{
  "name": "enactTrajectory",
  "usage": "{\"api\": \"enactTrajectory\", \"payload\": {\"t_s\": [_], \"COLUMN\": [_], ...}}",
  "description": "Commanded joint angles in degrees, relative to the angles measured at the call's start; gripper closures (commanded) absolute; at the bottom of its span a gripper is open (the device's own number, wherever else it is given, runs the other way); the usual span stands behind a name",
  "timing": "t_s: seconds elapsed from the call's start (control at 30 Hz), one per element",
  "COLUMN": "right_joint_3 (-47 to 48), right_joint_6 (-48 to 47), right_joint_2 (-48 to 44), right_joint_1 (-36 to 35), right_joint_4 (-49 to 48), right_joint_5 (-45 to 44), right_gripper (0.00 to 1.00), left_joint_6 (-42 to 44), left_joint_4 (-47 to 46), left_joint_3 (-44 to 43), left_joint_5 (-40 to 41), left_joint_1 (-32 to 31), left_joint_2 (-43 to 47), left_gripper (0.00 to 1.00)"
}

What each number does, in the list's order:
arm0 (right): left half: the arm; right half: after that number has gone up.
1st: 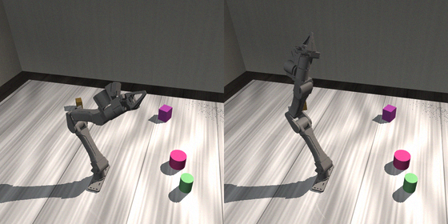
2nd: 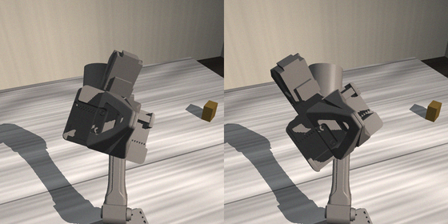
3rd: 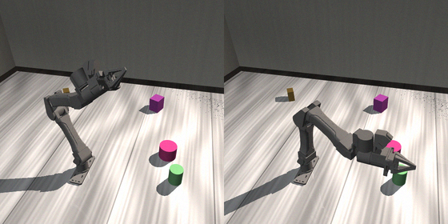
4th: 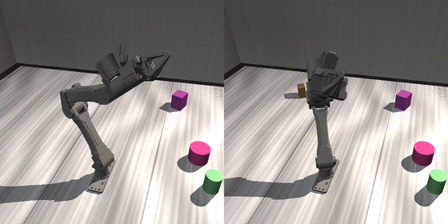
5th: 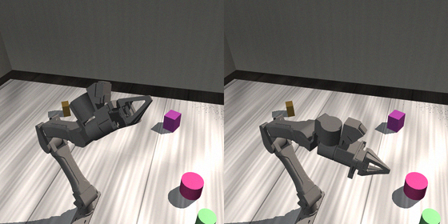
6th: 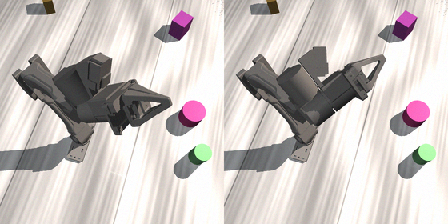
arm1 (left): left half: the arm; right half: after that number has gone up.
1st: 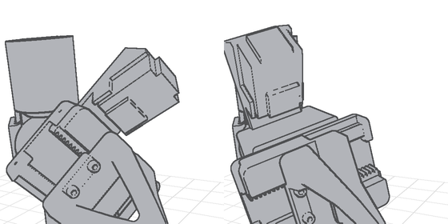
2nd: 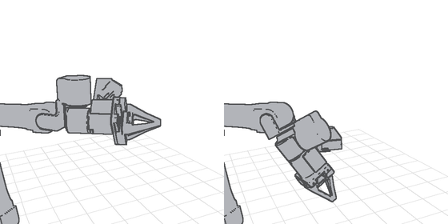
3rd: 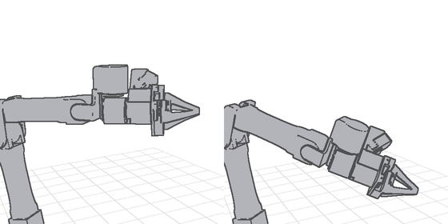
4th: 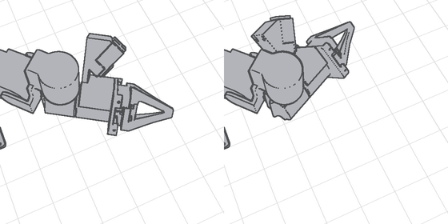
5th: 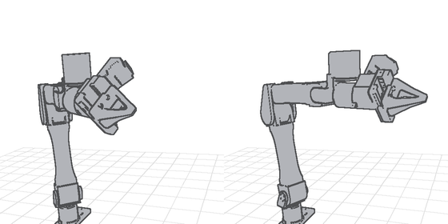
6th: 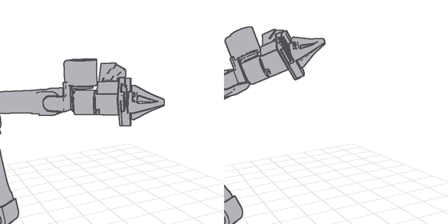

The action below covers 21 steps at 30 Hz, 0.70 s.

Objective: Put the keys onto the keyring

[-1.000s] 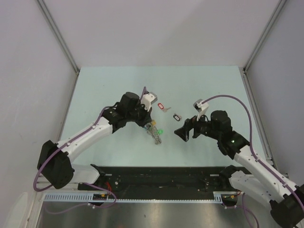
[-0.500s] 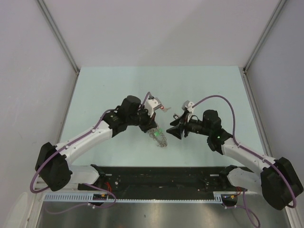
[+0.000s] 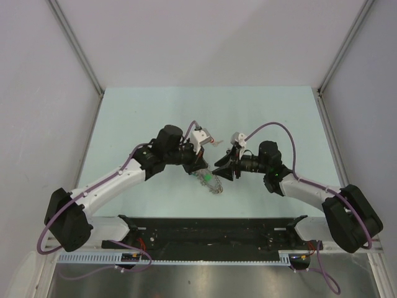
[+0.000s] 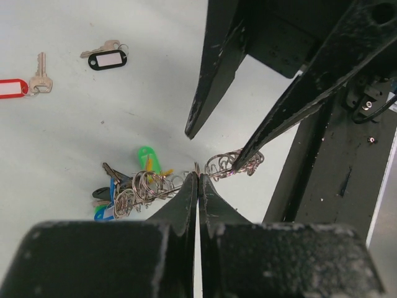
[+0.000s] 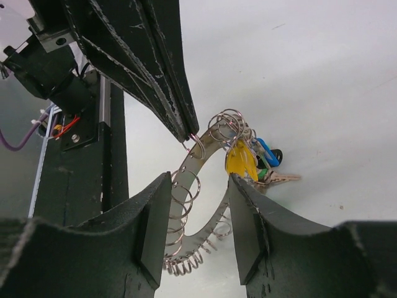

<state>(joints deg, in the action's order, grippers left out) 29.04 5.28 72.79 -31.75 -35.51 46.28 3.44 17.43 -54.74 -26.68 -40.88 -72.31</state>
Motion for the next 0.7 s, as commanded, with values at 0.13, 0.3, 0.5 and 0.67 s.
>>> {"api": "enactTrajectory", "payload": {"t_s": [0.13, 0.3, 0.5, 0.67], "right_joint_3": [3.7, 4.4, 5.2, 6.0], "right_joint_6": [0.4, 0.6, 0.5, 0.4], "right_joint_2": [4.5, 4.9, 5.9, 7.3], "right_joint_1": [-0.5, -0.7, -0.7, -0.9], "right_joint_4": [-6.9, -7.1, -7.2, -7.2], "right_joint_5": [4.7, 5.3, 5.8, 6.9], "right_gripper": [0.57, 0.57, 0.58, 0.60], "left_joint_6": [0.2, 0.2, 0.2, 0.3], "left_joint_4": [-3.5, -3.4, -3.4, -3.5], "left_joint_3": [-0.1, -0.2, -0.2, -0.2], "left_joint_5": [-2.9, -2.9, -3.7, -4.8], "left_joint_1": [-0.6, -0.9, -1.1, -1.2], "left_joint_2": [2.4, 2.4, 2.5, 2.9], "left_gripper": [1.00, 0.99, 1.00, 1.00]}}
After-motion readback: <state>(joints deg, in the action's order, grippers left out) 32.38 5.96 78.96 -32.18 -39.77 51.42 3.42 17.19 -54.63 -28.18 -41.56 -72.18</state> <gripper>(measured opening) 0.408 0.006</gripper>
